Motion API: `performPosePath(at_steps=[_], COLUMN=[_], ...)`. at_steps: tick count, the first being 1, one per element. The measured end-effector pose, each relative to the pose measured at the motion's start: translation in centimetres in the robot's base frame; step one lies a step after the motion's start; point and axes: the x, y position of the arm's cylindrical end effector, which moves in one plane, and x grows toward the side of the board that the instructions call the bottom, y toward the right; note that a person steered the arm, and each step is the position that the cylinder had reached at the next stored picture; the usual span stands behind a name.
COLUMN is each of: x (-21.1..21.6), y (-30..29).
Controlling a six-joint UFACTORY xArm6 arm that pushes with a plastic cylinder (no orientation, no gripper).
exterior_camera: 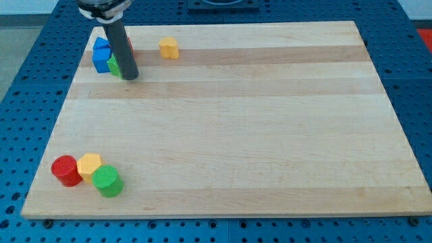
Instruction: Place the hand at bottom right side of the yellow heart
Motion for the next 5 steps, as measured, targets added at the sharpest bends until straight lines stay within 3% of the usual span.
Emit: performPosePath(at_steps=[1,3,4,5], x=[0.0,0.8,-0.7,-2.5], y=[0.1,9.2,13.5,14.0])
